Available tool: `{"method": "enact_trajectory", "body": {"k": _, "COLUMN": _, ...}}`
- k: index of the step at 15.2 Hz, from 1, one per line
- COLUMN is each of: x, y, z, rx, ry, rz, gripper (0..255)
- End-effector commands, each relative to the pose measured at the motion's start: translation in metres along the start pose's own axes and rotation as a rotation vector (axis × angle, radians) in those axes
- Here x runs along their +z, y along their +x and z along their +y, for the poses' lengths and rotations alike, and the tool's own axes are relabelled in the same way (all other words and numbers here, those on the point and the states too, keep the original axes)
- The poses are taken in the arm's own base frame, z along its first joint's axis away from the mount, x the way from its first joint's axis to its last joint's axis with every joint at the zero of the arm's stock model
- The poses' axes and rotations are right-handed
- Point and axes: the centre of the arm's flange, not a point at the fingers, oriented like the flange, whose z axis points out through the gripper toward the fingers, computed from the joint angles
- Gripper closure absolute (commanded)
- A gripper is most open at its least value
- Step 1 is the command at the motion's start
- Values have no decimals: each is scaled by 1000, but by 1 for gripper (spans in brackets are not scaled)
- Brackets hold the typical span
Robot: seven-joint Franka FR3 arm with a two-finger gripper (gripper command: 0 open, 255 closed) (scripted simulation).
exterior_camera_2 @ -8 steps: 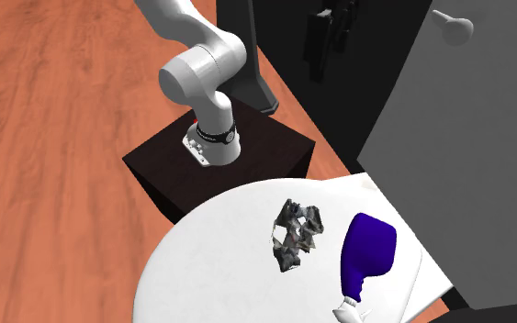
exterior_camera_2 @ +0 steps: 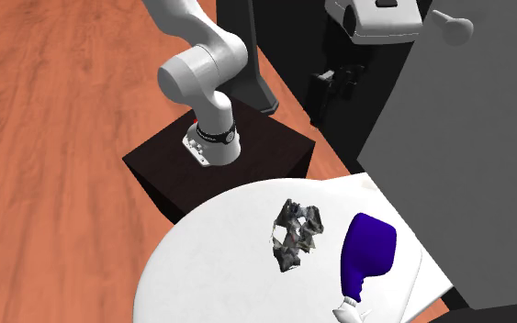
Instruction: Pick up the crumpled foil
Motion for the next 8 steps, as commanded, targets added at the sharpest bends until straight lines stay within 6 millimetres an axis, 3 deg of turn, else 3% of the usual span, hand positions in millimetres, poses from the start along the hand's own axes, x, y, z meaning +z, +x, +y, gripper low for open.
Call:
{"method": "enact_trajectory", "body": {"k": 1, "x": 23, "y": 14, "z": 6, "rx": 65, "ry": -8, "rz": -8, "gripper": 0}}
{"method": "enact_trajectory", "body": {"k": 8, "x": 100, "y": 53, "z": 40, "rx": 283, "ry": -35, "rz": -42, "gripper": 0}}
